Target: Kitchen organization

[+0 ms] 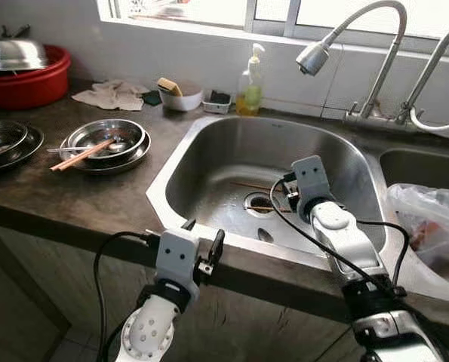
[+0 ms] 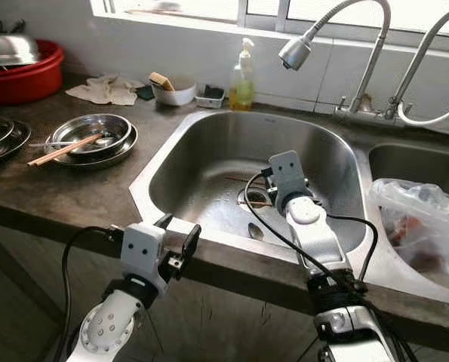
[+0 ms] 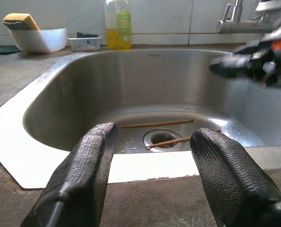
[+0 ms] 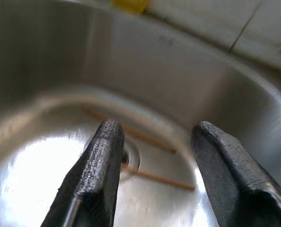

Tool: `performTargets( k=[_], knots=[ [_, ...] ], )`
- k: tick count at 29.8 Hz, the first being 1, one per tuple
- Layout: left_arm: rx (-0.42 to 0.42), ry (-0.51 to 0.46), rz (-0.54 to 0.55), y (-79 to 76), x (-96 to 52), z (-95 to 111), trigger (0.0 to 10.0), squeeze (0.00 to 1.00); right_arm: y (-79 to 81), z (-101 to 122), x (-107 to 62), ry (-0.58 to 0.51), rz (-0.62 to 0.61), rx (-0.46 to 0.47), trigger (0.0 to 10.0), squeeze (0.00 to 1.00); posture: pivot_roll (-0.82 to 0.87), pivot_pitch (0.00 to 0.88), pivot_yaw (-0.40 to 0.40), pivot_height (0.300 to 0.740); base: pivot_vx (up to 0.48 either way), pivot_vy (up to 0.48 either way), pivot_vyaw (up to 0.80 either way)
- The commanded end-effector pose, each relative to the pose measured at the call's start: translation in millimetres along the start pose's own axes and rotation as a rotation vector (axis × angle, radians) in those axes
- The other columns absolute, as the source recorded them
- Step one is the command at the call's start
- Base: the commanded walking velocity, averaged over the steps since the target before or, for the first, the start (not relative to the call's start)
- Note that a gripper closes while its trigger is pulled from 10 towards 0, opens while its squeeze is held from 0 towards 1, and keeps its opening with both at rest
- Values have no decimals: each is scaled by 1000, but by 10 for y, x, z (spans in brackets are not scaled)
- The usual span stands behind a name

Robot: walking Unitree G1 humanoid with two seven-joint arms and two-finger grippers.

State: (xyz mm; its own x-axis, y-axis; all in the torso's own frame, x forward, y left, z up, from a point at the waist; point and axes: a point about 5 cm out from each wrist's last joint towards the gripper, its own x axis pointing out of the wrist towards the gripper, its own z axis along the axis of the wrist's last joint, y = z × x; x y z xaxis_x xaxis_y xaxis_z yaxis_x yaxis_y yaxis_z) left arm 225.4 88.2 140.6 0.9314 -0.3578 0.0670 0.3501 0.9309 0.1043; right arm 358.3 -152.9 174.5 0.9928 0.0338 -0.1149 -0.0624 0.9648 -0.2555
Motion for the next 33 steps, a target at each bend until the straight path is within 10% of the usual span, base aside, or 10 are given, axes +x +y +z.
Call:
performTargets(
  k=[1, 4, 19, 33],
  knots=[
    [2, 0, 1, -4, 18, 7, 10000, 0, -57, 120, -55, -85, -36, 32, 10000, 0, 45, 39, -80, 740, 0, 0, 0],
    [13, -8, 4, 10, 37, 20, 10000, 0, -24, 335, -260, -270, -16, 68, 10000, 0, 42, 31, -72, 740, 0, 0, 0],
    [19, -41, 17, 43, 53, 81, 10000, 0, -62, 361, -828, -442, -43, 176, 10000, 0, 32, 2, -62, 740, 0, 0, 0],
    [8, -48, 42, 53, -26, 72, 10000, 0, 38, 29, -1250, -342, -59, 198, 10000, 0, 19, 0, -37, 740, 0, 0, 0]
  ],
)
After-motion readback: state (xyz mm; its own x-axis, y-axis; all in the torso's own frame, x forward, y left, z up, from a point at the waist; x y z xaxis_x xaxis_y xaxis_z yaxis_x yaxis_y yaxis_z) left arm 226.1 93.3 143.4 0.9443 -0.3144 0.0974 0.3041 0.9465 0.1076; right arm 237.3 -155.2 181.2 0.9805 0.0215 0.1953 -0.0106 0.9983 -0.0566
